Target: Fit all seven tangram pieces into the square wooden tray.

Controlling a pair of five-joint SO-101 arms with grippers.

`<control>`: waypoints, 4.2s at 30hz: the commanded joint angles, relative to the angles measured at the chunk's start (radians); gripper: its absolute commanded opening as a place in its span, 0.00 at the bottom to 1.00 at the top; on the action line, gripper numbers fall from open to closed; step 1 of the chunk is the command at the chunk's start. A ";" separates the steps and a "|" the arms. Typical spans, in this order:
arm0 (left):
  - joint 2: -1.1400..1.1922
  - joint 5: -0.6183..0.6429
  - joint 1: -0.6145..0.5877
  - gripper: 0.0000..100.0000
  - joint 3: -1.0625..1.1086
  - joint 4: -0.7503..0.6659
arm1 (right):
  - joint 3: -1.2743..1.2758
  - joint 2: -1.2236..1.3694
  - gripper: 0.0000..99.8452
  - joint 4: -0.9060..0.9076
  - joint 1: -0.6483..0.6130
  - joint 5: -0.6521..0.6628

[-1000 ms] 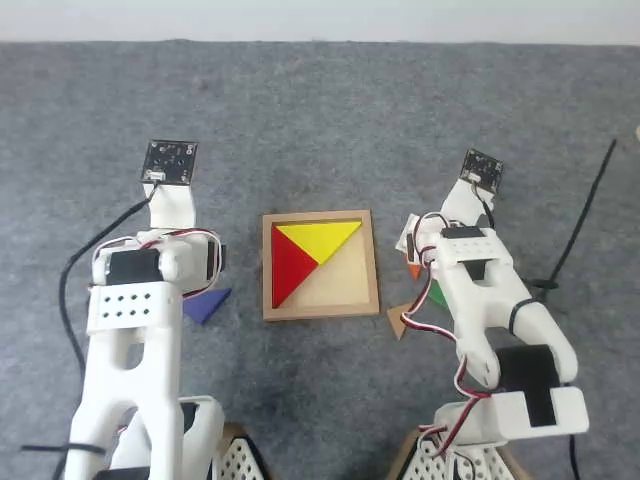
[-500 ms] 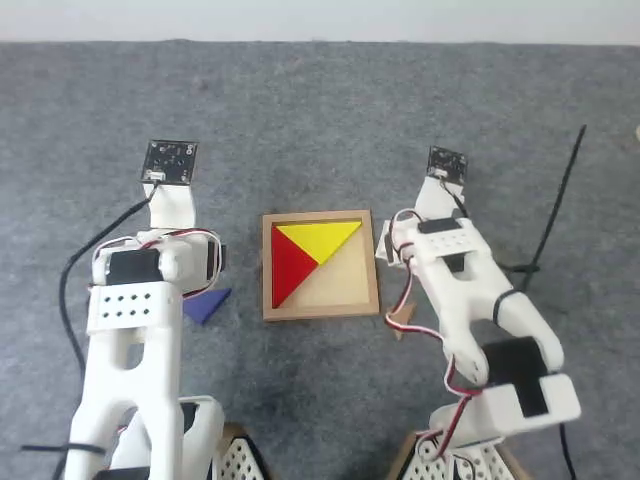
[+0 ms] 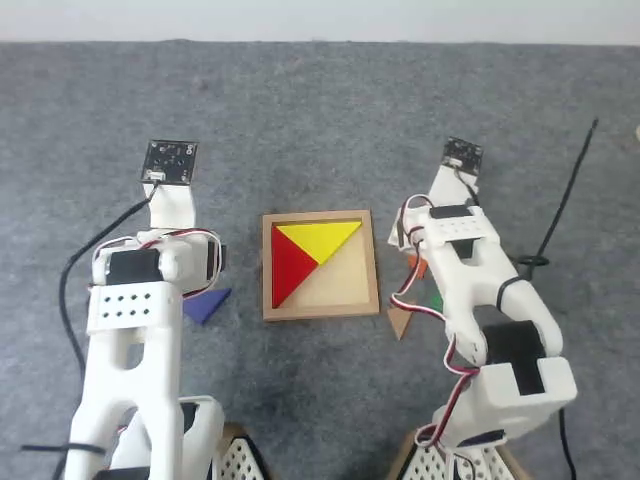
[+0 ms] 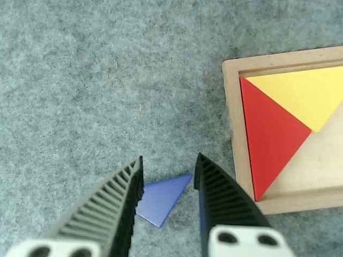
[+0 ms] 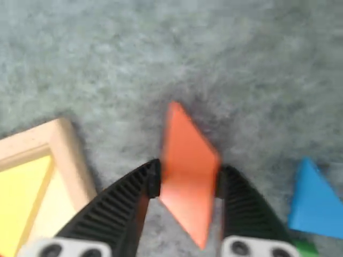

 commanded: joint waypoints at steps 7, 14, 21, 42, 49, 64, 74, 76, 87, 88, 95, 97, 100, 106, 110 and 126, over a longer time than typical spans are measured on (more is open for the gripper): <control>-0.008 -0.008 0.003 0.16 -0.007 -0.015 | -0.041 0.007 0.01 0.068 -0.008 0.009; -0.006 -0.005 0.003 0.16 0.005 -0.032 | -0.126 -0.104 0.01 0.200 -0.097 0.006; -0.006 -0.005 0.003 0.16 0.005 -0.035 | -0.155 -0.119 0.01 0.226 -0.217 -0.109; -0.008 -0.008 0.003 0.16 0.005 -0.034 | -0.164 -0.036 0.01 0.090 -0.309 -0.321; -0.008 -0.008 0.003 0.16 0.005 -0.034 | -0.172 -0.015 0.11 0.081 -0.309 -0.319; -0.008 -0.008 0.003 0.16 0.005 -0.035 | -0.166 -0.082 0.24 0.104 -0.291 -0.318; -0.006 -0.009 0.003 0.16 0.005 -0.035 | -0.166 -0.292 0.24 0.139 -0.360 -0.244; -0.006 -0.009 0.003 0.16 0.005 -0.035 | -0.164 -0.294 0.24 0.147 -0.364 -0.244; -0.006 -0.009 0.003 0.16 0.005 -0.035 | -0.143 -0.084 0.24 -0.065 -0.400 -0.166; -0.006 -0.009 0.003 0.16 0.005 -0.035 | -0.143 -0.067 0.24 -0.079 -0.409 -0.164; -0.006 -0.009 0.003 0.16 0.005 -0.035 | -0.141 -0.018 0.24 -0.081 -0.394 -0.164; -0.006 -0.009 0.003 0.16 0.005 -0.035 | -0.138 -0.012 0.24 -0.079 -0.369 -0.164; -0.006 -0.009 0.003 0.16 0.005 -0.035 | -0.138 -0.010 0.24 -0.082 -0.341 -0.163; -0.006 -0.009 0.003 0.16 0.005 -0.035 | -0.144 -0.021 0.24 -0.101 -0.344 -0.123; -0.006 -0.009 0.003 0.16 0.005 -0.035 | -0.140 -0.051 0.24 -0.076 -0.344 -0.121; -0.006 -0.009 0.003 0.16 0.005 -0.035 | 0.109 -0.249 0.24 -0.077 -0.392 -0.124</control>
